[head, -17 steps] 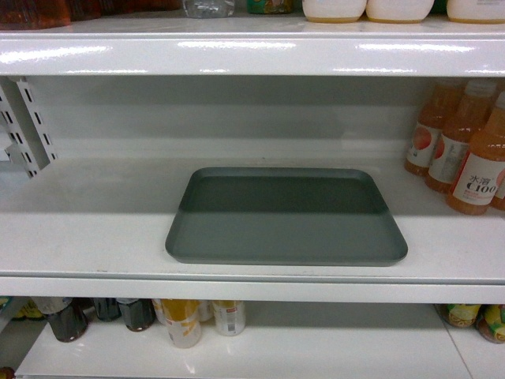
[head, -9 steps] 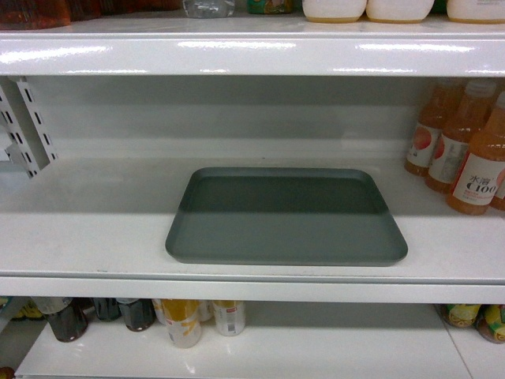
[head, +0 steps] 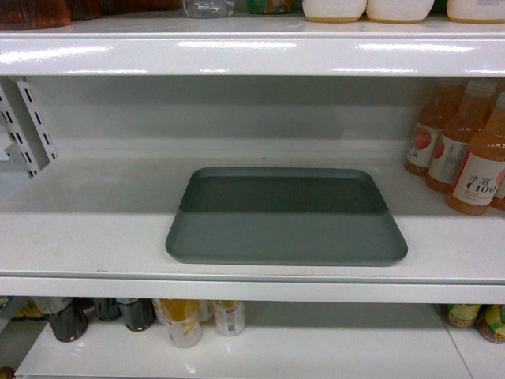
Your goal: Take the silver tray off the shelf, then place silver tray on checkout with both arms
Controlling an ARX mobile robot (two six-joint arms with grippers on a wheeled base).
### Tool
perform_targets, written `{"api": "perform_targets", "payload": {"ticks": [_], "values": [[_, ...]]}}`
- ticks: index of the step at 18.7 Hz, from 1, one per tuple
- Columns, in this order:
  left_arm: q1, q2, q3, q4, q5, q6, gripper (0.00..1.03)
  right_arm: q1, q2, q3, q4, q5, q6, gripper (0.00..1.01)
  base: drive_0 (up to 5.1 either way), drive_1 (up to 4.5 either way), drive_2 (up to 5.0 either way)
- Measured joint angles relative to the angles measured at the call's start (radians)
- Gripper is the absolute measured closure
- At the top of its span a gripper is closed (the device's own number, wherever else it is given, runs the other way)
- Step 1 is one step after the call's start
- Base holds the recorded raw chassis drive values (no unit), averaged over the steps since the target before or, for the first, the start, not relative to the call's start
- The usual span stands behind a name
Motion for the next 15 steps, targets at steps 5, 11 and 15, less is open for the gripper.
{"api": "perform_targets", "payload": {"ticks": [5,11,15], "values": [[0.0,0.0,0.0,0.0,0.0,0.0,0.05,0.0,0.0,0.0,0.0,0.0,0.0,0.03,0.0,0.0,0.0],[0.0,0.0,0.0,0.0,0.0,0.0,0.05,0.0,0.0,0.0,0.0,0.0,0.0,0.03,0.0,0.0,0.0],[0.0,0.0,0.0,0.0,0.0,0.0,0.05,0.0,0.0,0.0,0.0,0.0,0.0,0.03,0.0,0.0,0.0]]}}
